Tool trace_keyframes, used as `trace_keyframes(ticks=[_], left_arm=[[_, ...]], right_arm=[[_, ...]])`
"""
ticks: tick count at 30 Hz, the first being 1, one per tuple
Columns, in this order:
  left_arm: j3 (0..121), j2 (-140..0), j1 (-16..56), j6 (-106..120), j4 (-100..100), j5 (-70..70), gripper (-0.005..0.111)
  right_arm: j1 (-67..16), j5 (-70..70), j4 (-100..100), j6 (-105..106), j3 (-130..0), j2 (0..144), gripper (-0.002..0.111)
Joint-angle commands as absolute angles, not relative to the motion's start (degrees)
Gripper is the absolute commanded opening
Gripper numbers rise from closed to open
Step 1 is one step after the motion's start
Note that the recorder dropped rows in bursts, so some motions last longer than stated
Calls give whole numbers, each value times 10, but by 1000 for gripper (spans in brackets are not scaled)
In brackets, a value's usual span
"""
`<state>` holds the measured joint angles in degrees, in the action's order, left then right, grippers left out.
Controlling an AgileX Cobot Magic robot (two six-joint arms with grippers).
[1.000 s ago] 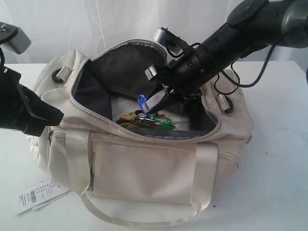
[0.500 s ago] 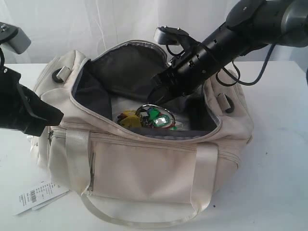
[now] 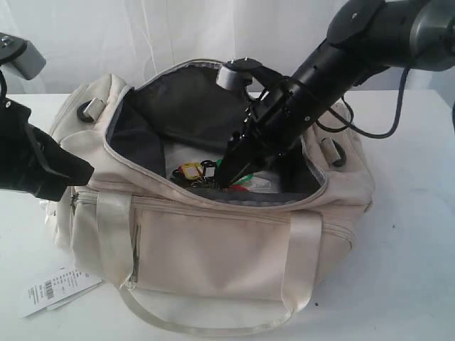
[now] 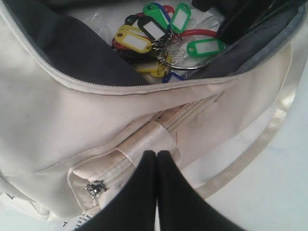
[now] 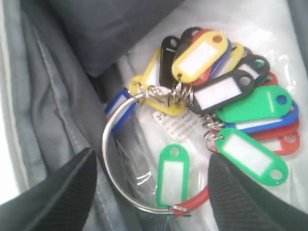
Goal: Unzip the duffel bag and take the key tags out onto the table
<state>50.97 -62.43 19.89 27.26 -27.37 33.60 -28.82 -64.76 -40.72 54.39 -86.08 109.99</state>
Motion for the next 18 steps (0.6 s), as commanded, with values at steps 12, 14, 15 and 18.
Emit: trace_keyframes(ticks=[12,14,15,18], left_arm=[[506,-620,201,275,-285,346,0],[506,-620,201,275,-285,346,0],[506,-620,201,275,-285,346,0],[506,-620,201,275,-285,346,0]], right_arm=[[-432,-470,-182,445,-860,1115,62],[-439,-477,-176,437,-859,1125,61],[-443,-479,-166,423,-859,1131,61],[-447,-480,-98,342,-859,1146,58]])
